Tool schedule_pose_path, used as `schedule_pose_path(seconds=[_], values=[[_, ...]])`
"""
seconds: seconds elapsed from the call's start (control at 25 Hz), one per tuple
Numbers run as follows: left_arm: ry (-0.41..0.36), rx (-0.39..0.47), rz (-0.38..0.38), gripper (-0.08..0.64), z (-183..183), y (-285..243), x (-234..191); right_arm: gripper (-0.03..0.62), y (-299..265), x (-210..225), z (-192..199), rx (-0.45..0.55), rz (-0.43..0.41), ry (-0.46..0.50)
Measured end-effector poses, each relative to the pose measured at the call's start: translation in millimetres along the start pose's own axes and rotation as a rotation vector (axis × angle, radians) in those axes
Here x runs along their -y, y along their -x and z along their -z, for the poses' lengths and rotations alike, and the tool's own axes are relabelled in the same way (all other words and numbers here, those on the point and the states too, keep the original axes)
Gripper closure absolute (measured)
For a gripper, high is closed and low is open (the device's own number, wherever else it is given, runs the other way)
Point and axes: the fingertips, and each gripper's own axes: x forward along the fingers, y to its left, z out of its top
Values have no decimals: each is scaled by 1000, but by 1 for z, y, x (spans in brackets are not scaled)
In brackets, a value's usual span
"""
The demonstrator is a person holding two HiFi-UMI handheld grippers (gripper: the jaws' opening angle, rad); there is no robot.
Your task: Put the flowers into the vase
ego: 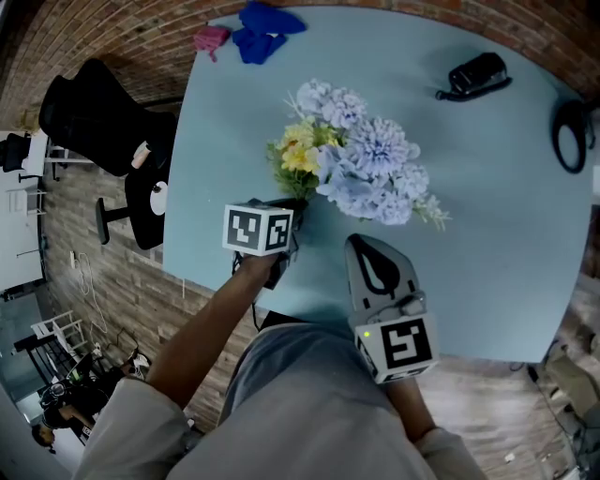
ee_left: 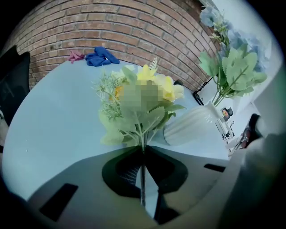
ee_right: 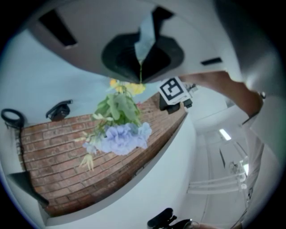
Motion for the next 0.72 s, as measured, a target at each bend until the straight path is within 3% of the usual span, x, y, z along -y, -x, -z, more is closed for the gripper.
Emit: schedule_pose_path(seconds=[0.72], values=[[107,178,63,517,3,42,14,568,16,-29,-6,26,-15,73]])
